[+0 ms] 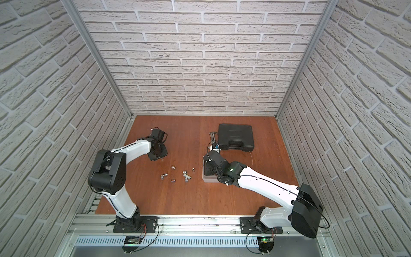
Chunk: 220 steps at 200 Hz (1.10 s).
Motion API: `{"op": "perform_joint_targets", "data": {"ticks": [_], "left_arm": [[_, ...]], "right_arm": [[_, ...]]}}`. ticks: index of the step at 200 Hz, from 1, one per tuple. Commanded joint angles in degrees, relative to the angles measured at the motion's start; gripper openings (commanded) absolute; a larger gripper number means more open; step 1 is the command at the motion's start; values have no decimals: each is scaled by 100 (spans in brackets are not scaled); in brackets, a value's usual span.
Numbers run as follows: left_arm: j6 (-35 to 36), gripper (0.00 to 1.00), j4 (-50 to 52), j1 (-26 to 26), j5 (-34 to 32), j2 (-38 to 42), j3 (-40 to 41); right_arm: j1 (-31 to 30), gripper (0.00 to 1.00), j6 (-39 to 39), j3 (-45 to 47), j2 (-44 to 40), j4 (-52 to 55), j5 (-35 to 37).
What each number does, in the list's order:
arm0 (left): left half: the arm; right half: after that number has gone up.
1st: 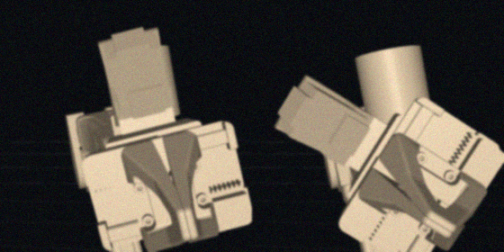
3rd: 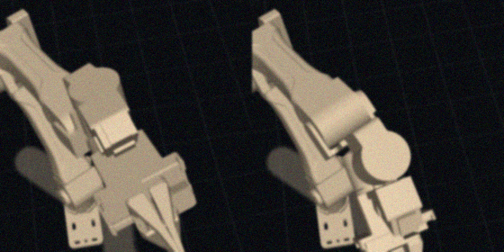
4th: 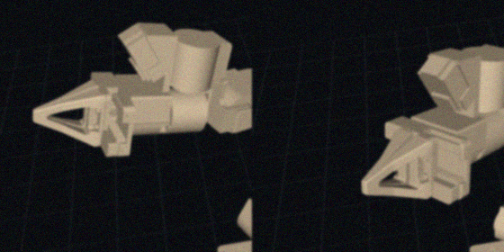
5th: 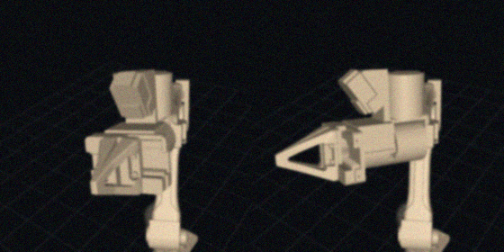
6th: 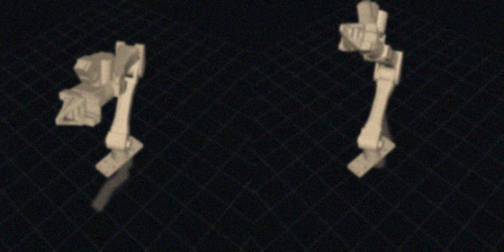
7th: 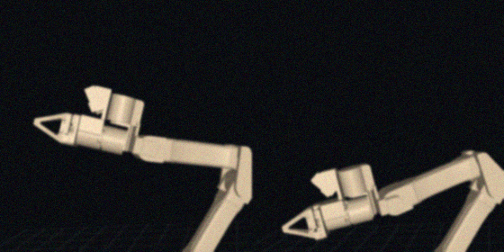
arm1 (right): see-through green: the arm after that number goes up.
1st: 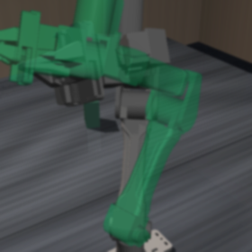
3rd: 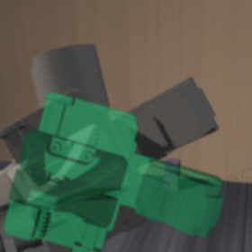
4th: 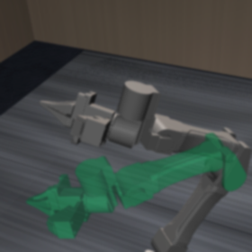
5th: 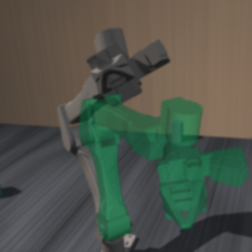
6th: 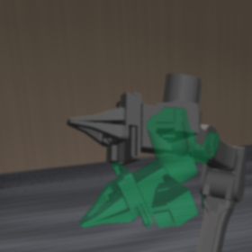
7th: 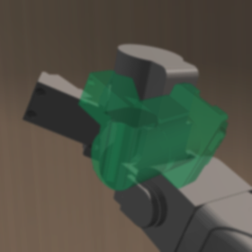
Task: Put the socket on the desktop into the storage box
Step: Pick up the socket head at the center of the board.
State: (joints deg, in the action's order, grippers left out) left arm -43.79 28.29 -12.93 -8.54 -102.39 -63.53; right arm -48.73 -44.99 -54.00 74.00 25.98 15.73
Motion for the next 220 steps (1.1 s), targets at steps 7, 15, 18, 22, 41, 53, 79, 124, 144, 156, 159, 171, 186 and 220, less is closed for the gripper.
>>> {"op": "perform_joint_targets", "data": {"ticks": [7, 15, 18, 22, 41, 53, 79, 124, 144, 156, 159, 171, 186, 220], "left_arm": [[-125, 36, -120, -5, 99, -64, -29], [-142, 34, -146, -7, 138, -47, -11], [-147, 34, -155, -7, 155, -47, -3], [-164, 33, -157, -8, 167, -37, -2], [-191, 29, -157, -8, 161, -13, 31], [-216, 27, -149, -3, 159, -12, 53], [-234, 22, -153, -6, 191, -2, 104], [-250, 7, -153, -7, 333, 133, 156], [-266, 0, -162, -8, 375, 308, 210], [-259, 0, -175, -14, 405, 475, 272], [-270, 0, -175, -17, 425, 514, 283], [-255, 0, -218, -41, 501, 716, 368], [-262, 0, -389, -43, 751, 1015, 537], [-424, 0, -1513, -66, 1870, 1995, 1420]], "right_arm": [[13, 55, 62, -59, -11, -39, 38], [21, 55, 78, -73, -2, -38, 35], [21, 55, 78, -74, 5, -40, 28], [21, 55, 85, -85, 8, -40, 19], [30, 55, 87, -102, 43, -37, -4], [30, 54, 68, -102, 61, -57, -8], [38, 54, 48, -103, 62, -66, -13], [72, 52, 48, -111, 46, -83, -56], [85, 51, 43, -102, 45, -93, -104], [98, 51, 44, -89, 35, -126, -143], [105, 51, 43, -85, 31, -128, -146], [126, 51, 34, -44, 3, -193, -219], [191, 51, 8, 40, -13, -371, -472], [574, 51, -144, 335, -56, -1375, -1993]]}}
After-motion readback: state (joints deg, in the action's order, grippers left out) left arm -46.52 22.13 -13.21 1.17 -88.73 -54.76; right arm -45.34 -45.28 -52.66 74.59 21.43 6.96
